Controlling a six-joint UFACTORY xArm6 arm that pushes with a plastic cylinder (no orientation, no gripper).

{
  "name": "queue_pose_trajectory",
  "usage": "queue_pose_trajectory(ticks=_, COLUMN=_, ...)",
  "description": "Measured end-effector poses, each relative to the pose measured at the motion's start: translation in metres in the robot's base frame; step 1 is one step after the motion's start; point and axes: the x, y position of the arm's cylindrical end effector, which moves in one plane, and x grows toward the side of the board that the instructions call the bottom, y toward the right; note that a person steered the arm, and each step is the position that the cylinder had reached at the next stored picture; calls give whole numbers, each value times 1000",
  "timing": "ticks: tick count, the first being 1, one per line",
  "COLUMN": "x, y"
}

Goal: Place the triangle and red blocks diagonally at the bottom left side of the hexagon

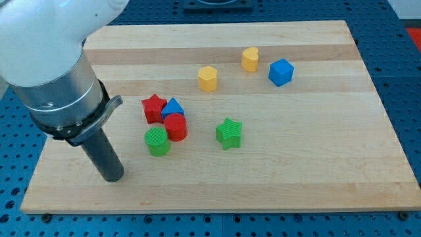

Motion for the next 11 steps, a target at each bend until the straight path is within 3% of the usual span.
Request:
queue_pose_trajectory(ticks=2, x=-8, y=100)
queue_pose_trajectory(ticks=5, x=-75, y=103)
queue_pose_trajectory(ticks=11, x=-144, y=102)
